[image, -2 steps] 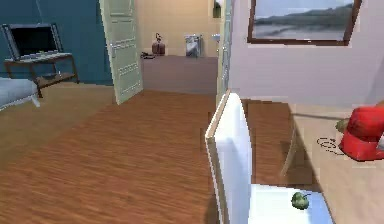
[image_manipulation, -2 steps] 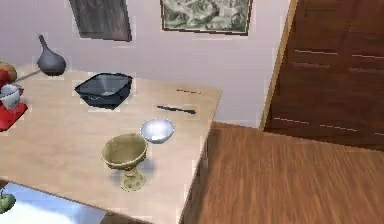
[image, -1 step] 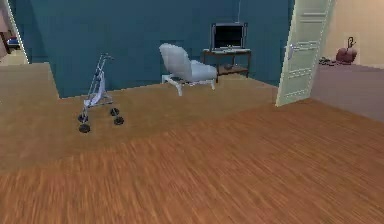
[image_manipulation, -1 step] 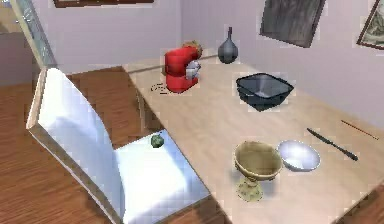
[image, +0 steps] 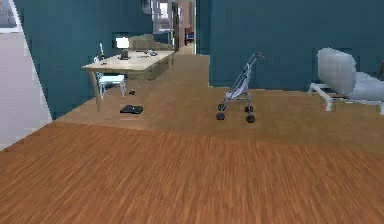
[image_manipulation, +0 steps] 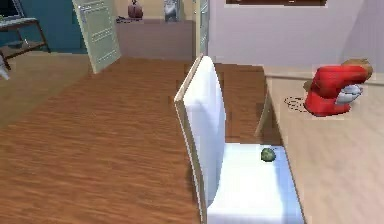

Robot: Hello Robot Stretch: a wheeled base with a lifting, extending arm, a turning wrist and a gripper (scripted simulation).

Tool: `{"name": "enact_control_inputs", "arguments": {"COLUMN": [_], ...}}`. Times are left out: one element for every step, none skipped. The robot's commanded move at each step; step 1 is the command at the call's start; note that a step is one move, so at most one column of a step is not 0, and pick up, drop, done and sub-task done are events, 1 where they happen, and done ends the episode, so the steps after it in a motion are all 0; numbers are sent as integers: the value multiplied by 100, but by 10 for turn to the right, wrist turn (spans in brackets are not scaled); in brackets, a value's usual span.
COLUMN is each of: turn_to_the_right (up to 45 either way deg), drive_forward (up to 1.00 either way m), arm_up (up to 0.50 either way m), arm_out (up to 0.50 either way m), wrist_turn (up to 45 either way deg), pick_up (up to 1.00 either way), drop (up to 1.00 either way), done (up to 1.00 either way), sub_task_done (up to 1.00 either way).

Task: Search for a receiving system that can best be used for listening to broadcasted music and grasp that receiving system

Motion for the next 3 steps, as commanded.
{"name": "enact_control_inputs", "arguments": {"turn_to_the_right": [0, 0, 0], "drive_forward": [100, 100, 100], "arm_up": [0, 0, 0], "arm_out": [0, 0, 0], "wrist_turn": [0, 0, 0], "pick_up": [0, 0, 0], "drop": [0, 0, 0], "done": [0, 0, 0], "sub_task_done": [0, 0, 0]}}
